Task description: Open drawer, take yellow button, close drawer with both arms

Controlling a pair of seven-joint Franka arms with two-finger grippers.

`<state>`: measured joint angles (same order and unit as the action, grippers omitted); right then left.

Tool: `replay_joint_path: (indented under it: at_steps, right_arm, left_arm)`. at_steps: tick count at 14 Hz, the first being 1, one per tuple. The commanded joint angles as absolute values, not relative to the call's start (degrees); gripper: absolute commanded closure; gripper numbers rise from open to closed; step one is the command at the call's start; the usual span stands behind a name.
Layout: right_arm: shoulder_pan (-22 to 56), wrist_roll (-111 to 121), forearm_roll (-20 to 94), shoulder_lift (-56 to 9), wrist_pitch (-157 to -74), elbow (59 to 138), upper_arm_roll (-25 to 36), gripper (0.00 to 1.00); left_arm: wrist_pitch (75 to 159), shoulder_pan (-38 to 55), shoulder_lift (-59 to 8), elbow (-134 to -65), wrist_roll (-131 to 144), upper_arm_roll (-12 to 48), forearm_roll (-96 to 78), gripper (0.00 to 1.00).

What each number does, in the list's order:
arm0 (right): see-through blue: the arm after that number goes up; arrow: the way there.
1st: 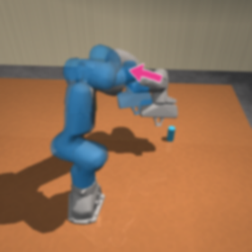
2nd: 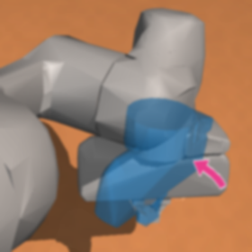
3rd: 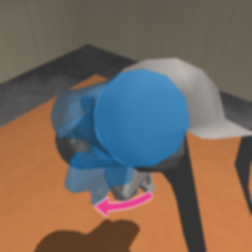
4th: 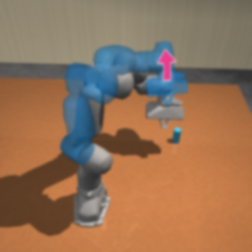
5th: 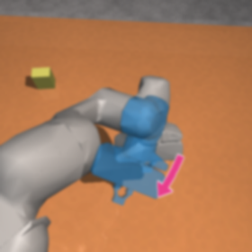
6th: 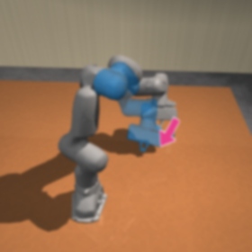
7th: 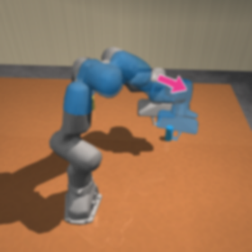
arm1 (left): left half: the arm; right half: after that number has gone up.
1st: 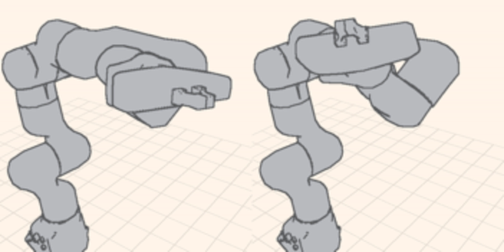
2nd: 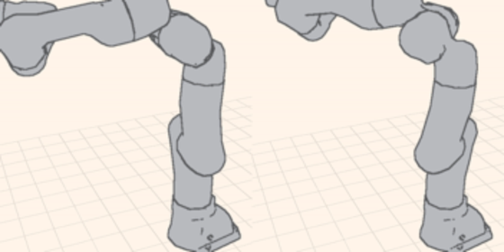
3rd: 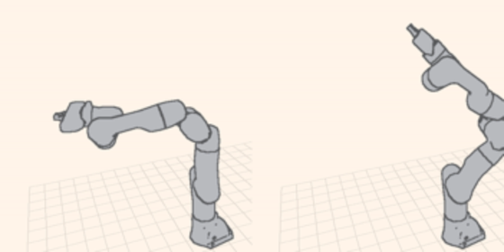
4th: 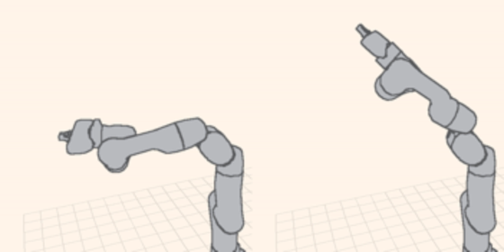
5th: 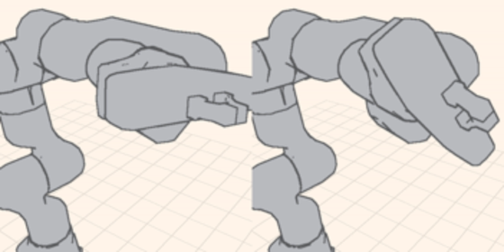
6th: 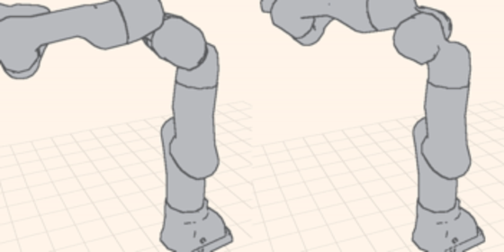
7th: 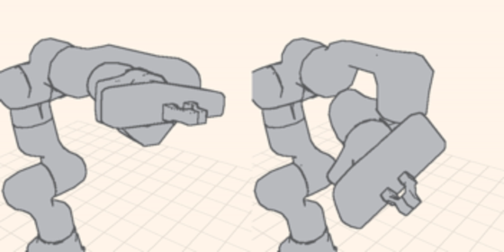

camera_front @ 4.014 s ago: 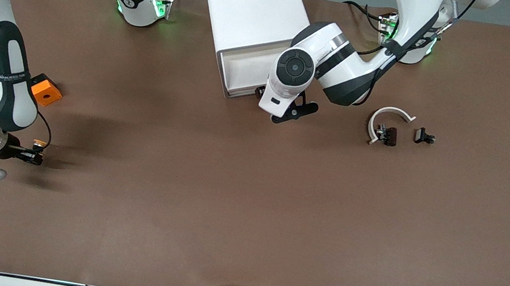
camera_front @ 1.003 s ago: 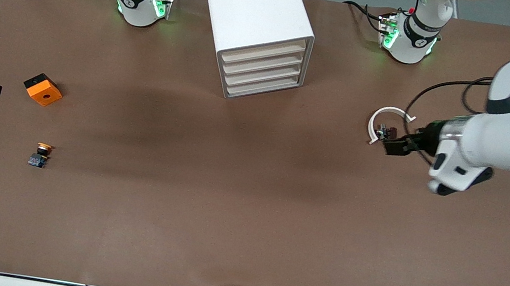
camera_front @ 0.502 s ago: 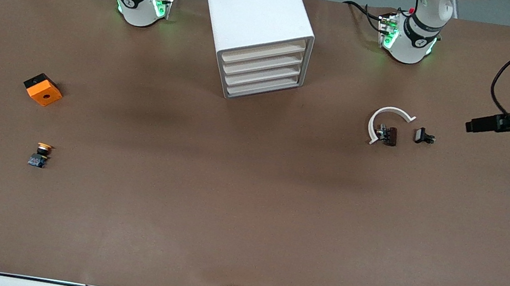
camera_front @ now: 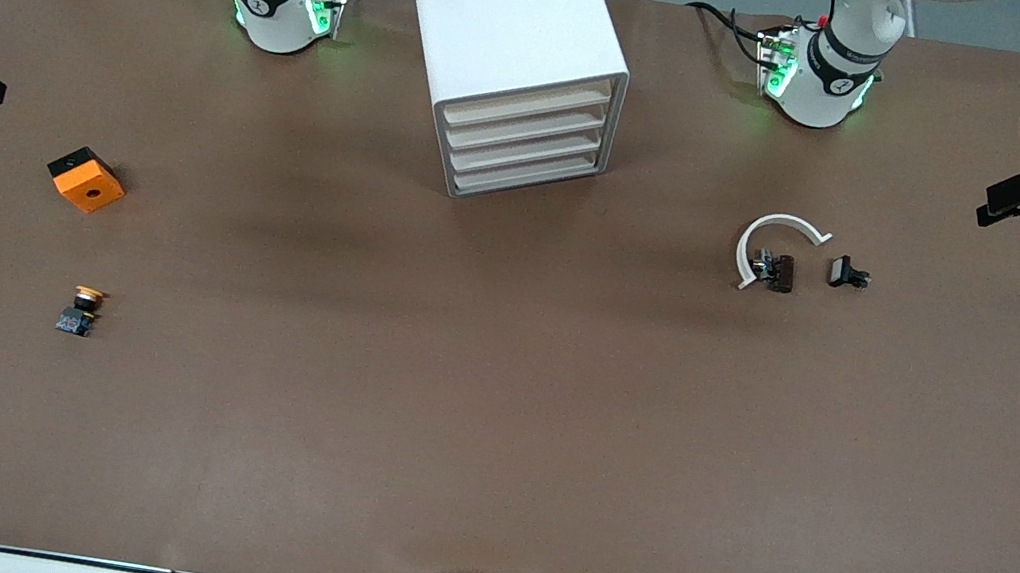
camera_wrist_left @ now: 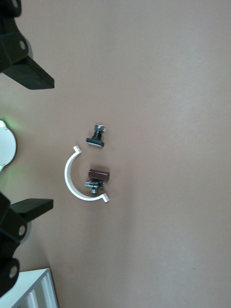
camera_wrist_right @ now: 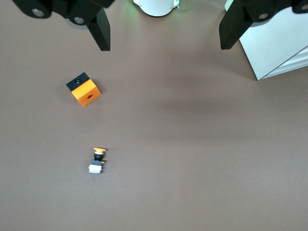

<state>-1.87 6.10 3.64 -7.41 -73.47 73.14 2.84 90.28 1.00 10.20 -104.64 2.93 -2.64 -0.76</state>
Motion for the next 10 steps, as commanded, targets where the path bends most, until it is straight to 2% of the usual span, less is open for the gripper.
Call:
replay_joint_path:
  at_steps: [1, 4, 10]
  right_arm:
    - [-1.49, 6.06, 3.34, 1.38, -79.34, 85.39, 3.69, 0.00]
    - [-0.10, 6.15, 1.42, 3.51, -80.86, 87.98, 3.60, 0.00]
    - [-0.44, 5.98, 1.14, 4.39, -80.95, 87.89, 4.22, 0.00]
  left_arm:
    - [91.67, 1.50, 8.54, -101.36, 2.63, -2.55, -0.08, 0.00]
    - [90.80, 1.76, 3.97, -94.24, 2.55, -2.55, 0.00, 0.00]
    - [89.47, 2.11, 3.17, -91.59, 3.25, -2.46, 0.70, 0.00]
